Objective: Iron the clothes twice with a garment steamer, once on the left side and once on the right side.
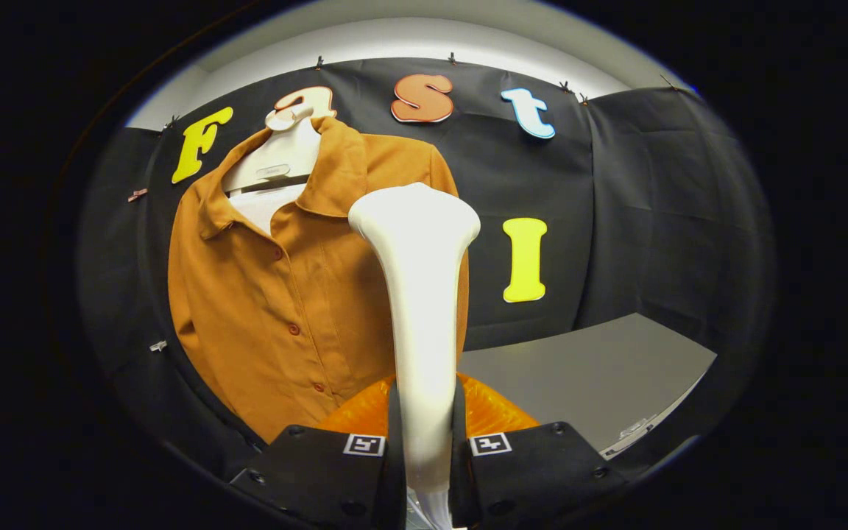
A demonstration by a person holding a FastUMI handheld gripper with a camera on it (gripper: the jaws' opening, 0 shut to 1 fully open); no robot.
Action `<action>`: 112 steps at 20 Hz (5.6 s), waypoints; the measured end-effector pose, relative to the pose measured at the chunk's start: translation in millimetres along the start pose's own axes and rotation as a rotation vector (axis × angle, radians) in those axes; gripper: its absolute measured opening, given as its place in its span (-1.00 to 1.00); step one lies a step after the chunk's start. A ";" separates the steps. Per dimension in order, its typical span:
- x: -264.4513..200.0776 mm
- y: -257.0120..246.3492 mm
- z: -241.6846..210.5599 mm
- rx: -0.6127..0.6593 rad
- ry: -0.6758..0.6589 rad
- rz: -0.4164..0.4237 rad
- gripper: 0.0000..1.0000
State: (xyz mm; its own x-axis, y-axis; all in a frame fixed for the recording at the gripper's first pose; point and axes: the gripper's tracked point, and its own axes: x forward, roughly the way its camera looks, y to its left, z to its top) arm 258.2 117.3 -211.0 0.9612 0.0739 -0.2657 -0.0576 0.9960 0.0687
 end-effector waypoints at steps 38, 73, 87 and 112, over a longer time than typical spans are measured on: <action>8.0 20.7 -279.1 0.020 0.496 -0.109 -0.45; -50.3 178.5 -28.4 -0.191 -0.071 0.102 -0.46; 4.8 202.4 -59.5 -0.369 -0.092 -0.020 -0.46; 0.3 139.5 -282.9 -0.362 0.291 -0.031 -0.46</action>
State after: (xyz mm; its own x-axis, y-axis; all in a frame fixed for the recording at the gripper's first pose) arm 174.2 270.6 -473.5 0.8512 0.0036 -0.5248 -0.1702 0.9479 -0.2695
